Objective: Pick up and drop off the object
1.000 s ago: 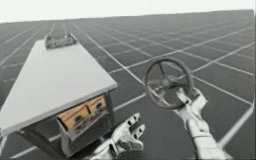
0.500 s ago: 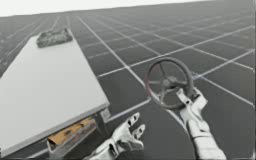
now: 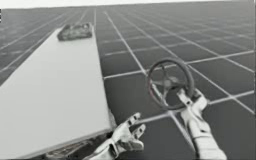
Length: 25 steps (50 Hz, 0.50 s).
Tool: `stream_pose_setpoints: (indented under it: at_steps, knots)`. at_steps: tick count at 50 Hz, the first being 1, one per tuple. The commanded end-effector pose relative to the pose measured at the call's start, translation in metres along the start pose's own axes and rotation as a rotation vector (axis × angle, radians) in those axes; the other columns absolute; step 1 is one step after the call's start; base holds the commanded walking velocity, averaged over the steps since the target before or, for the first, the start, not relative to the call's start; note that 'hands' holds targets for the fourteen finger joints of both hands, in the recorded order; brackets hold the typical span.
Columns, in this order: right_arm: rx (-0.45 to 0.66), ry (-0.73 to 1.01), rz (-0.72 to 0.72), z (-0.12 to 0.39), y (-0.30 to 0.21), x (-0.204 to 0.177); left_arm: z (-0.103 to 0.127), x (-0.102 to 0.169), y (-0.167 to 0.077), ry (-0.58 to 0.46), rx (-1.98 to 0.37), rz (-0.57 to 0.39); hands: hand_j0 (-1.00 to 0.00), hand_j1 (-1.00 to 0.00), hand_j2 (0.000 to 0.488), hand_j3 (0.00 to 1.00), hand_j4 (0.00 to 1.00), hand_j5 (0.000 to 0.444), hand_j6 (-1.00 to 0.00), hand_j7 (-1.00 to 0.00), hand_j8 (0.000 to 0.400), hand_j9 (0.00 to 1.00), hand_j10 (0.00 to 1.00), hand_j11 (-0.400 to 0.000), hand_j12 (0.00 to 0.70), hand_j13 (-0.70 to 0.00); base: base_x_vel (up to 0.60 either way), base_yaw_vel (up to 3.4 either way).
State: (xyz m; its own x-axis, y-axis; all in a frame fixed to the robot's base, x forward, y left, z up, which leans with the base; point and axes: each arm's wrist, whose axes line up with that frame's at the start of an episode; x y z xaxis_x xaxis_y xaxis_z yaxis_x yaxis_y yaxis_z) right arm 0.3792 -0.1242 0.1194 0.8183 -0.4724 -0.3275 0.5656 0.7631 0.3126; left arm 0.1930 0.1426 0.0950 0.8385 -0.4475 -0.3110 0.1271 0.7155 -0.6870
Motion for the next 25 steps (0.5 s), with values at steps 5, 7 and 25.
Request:
stream_pose_setpoints:
  at_steps: [5,7,25]
  knots:
    - [0.005,-0.031,0.042,0.0073,0.0142,-0.0065,-0.0002,-0.0037,0.004,-0.016,-0.015,0.0,0.0,0.0,0.0,1.0,1.0,0.0,0.0,0.0,0.0,1.0,1.0,-0.4,0.0,-0.7,0.39,0.39]
    - [0.005,-0.031,0.042,0.0073,0.0142,-0.0065,-0.0002,-0.0037,0.004,-0.016,-0.015,0.0,0.0,0.0,0.0,1.0,1.0,0.0,0.0,0.0,0.0,1.0,1.0,-0.4,0.0,-0.7,0.4,0.37]
    - [0.005,-0.031,0.042,0.0073,0.0142,-0.0065,-0.0002,-0.0037,0.004,-0.016,-0.015,0.0,0.0,0.0,0.0,1.0,1.0,0.0,0.0,0.0,0.0,1.0,1.0,-0.4,0.0,-0.7,0.41,0.35]
